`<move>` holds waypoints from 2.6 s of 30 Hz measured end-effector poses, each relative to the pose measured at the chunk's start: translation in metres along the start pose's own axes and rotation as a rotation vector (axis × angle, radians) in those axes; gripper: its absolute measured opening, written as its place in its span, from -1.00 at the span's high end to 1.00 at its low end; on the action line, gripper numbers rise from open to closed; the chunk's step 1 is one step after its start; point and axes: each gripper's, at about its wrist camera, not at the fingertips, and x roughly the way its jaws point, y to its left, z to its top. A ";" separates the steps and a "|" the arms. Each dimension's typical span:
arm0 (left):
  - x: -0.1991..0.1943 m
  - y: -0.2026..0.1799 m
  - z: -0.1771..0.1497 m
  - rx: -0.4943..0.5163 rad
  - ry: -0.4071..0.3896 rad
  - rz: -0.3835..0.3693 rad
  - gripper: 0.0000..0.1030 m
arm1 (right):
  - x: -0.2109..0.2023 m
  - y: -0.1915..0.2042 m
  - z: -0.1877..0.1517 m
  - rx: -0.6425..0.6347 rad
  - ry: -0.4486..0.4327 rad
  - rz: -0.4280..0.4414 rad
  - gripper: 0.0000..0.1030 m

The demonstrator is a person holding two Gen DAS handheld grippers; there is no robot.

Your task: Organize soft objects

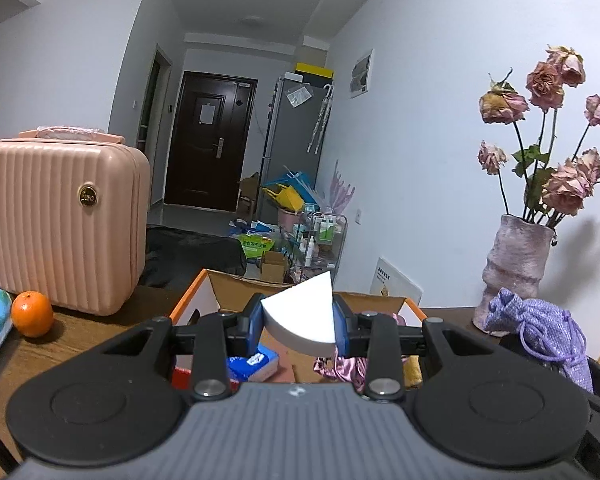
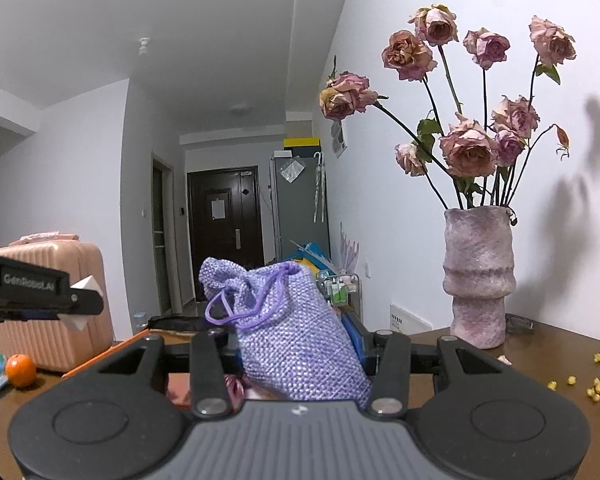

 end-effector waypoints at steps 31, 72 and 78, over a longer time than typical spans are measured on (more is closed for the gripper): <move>0.084 0.010 0.027 0.023 -0.011 0.058 0.32 | 0.129 -0.002 0.019 0.071 0.018 0.051 0.14; 0.191 0.028 -0.012 0.045 0.192 0.150 0.31 | 0.209 0.032 -0.017 -0.020 0.353 0.116 0.13; 0.192 0.029 -0.013 0.034 0.190 0.149 0.27 | 0.209 0.031 -0.016 -0.022 0.350 0.115 0.02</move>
